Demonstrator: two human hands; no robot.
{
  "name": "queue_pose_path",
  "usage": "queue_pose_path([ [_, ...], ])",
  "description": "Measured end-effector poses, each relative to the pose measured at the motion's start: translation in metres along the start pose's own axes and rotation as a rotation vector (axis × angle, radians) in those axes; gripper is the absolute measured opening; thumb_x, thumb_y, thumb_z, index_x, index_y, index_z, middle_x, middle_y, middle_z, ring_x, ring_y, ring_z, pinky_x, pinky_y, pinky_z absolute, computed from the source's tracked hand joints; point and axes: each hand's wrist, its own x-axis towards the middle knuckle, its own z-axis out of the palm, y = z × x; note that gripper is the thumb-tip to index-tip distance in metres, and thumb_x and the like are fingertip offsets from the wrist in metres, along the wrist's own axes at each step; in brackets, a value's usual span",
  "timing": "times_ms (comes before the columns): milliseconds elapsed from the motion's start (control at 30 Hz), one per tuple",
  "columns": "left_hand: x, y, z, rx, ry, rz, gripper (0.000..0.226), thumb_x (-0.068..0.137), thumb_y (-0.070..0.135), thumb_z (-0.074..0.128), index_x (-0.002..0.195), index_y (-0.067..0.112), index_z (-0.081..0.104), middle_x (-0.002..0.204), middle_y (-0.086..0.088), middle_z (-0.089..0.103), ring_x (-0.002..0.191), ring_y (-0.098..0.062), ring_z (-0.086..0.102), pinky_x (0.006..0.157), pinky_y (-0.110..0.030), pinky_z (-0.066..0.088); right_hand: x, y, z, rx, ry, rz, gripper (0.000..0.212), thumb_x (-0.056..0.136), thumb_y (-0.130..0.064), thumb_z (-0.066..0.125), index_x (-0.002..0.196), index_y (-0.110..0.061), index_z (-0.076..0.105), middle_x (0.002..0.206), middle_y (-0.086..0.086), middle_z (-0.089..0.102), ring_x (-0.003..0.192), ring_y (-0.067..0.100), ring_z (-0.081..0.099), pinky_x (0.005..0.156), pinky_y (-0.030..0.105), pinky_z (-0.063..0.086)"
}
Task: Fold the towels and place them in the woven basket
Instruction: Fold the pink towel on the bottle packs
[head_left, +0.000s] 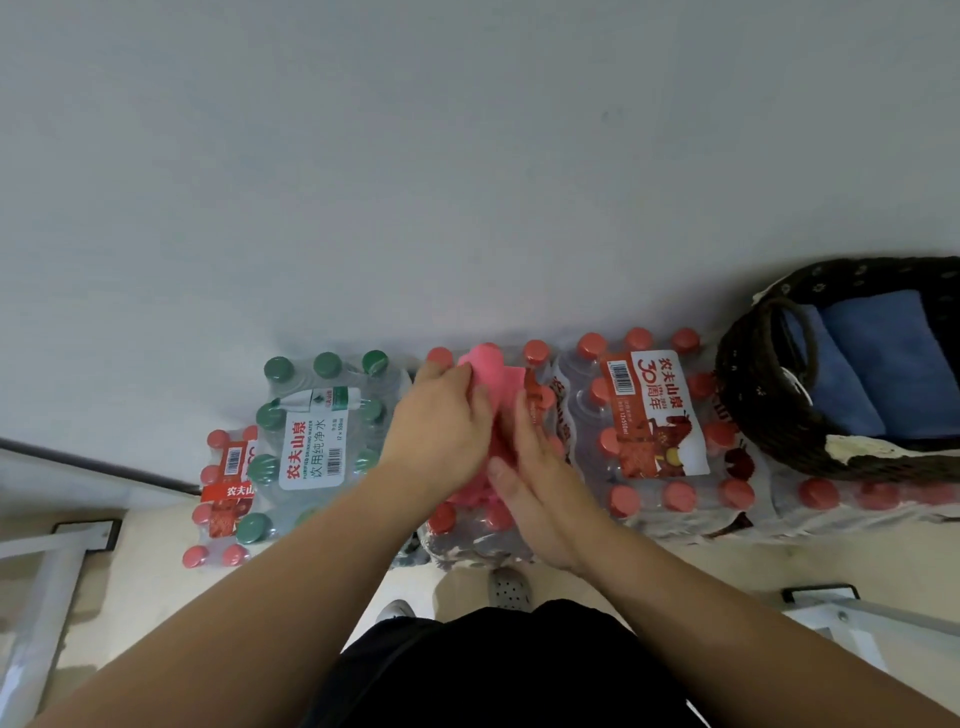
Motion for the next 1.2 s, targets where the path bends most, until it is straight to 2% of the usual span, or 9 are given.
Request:
queue_pose_path([
  [133,-0.002,0.005,0.017,-0.004,-0.074,0.040,0.006,0.092,0.010,0.046,0.090,0.009,0.051,0.098,-0.008,0.045,0.075,-0.027,0.050,0.064,-0.032,0.037,0.002,0.004,-0.017,0.180,-0.017,0.065,0.090,0.084,-0.086,0.023,0.155,-0.043,-0.011,0.164,-0.015,0.017,0.150,0.004,0.018,0.122,0.037,0.023],
  [267,0.000,0.007,0.026,0.160,-0.065,0.012,0.017,0.089,0.016,0.055,0.106,0.014,0.055,0.109,-0.006,0.043,0.085,-0.025,0.053,0.068,-0.037,0.046,-0.002,-0.001,-0.029,0.128,-0.068,0.052,0.084,0.090,-0.076,0.028,0.156,-0.039,-0.008,0.161,-0.021,0.009,0.147,-0.003,0.009,0.120,0.025,0.016],
  [400,-0.002,0.002,0.037,0.403,0.007,0.155,0.061,0.090,0.033,0.052,0.148,0.018,0.039,0.142,-0.005,0.043,0.128,-0.031,0.041,0.104,-0.044,0.038,0.003,0.000,-0.036,-0.053,-0.107,0.049,0.083,0.095,-0.067,0.029,0.156,-0.032,-0.014,0.163,-0.013,-0.021,0.148,0.002,-0.017,0.122,0.031,0.004],
  [500,-0.004,0.001,0.046,0.360,-0.129,0.162,0.076,0.087,0.047,0.021,0.158,0.020,0.016,0.165,-0.001,0.016,0.152,-0.024,0.013,0.123,-0.045,0.012,0.007,0.005,-0.039,-0.211,-0.104,0.003,0.083,0.095,-0.070,0.025,0.156,-0.031,-0.017,0.163,-0.010,-0.024,0.150,0.008,-0.017,0.125,0.038,0.005],
  [567,-0.004,-0.002,0.053,0.369,-0.149,0.130,0.074,0.090,0.049,0.004,0.159,0.022,0.004,0.167,0.001,0.002,0.153,-0.020,-0.001,0.124,-0.044,0.001,0.009,0.010,-0.041,-0.288,-0.100,-0.032,0.089,0.090,-0.077,0.016,0.156,-0.028,-0.017,0.164,-0.009,-0.023,0.150,0.007,-0.018,0.125,0.040,0.000],
  [700,-0.001,-0.007,0.064,0.493,-0.184,0.131,0.072,0.099,0.052,0.015,0.157,0.019,-0.013,0.165,-0.001,-0.017,0.151,-0.023,-0.017,0.122,-0.054,-0.002,0.012,0.015,-0.047,-0.330,-0.104,0.025,0.104,0.075,-0.086,-0.007,0.158,-0.024,-0.011,0.165,-0.007,-0.015,0.151,0.010,-0.017,0.124,0.043,-0.007],
  [900,0.003,-0.008,0.072,0.566,-0.195,0.129,0.084,0.091,0.057,0.016,0.153,0.017,-0.025,0.162,-0.006,-0.026,0.149,-0.028,-0.025,0.119,-0.060,-0.005,0.012,0.018,-0.043,-0.462,-0.072,-0.022,0.087,0.086,-0.077,-0.004,0.157,-0.027,-0.015,0.163,-0.013,-0.022,0.149,0.010,-0.024,0.122,0.045,-0.015],
  [1067,0.005,-0.006,0.069,0.592,-0.255,0.141,0.097,0.089,0.055,0.036,0.151,0.015,-0.027,0.160,-0.010,-0.031,0.146,-0.032,-0.030,0.118,-0.062,-0.006,0.018,0.017,-0.033,-0.492,-0.072,0.031,0.088,0.086,-0.078,-0.004,0.156,-0.026,-0.018,0.162,-0.014,-0.025,0.148,0.011,-0.027,0.121,0.050,-0.014],
  [1200,0.006,-0.010,0.067,0.547,-0.246,0.171,0.090,0.091,0.056,0.025,0.152,0.016,-0.026,0.160,-0.009,-0.031,0.146,-0.030,-0.032,0.118,-0.059,-0.014,0.017,0.014,-0.033,-0.546,-0.064,0.045,0.088,0.085,-0.078,-0.006,0.155,-0.027,-0.021,0.162,-0.013,-0.025,0.148,0.012,-0.027,0.121,0.050,-0.014],
])
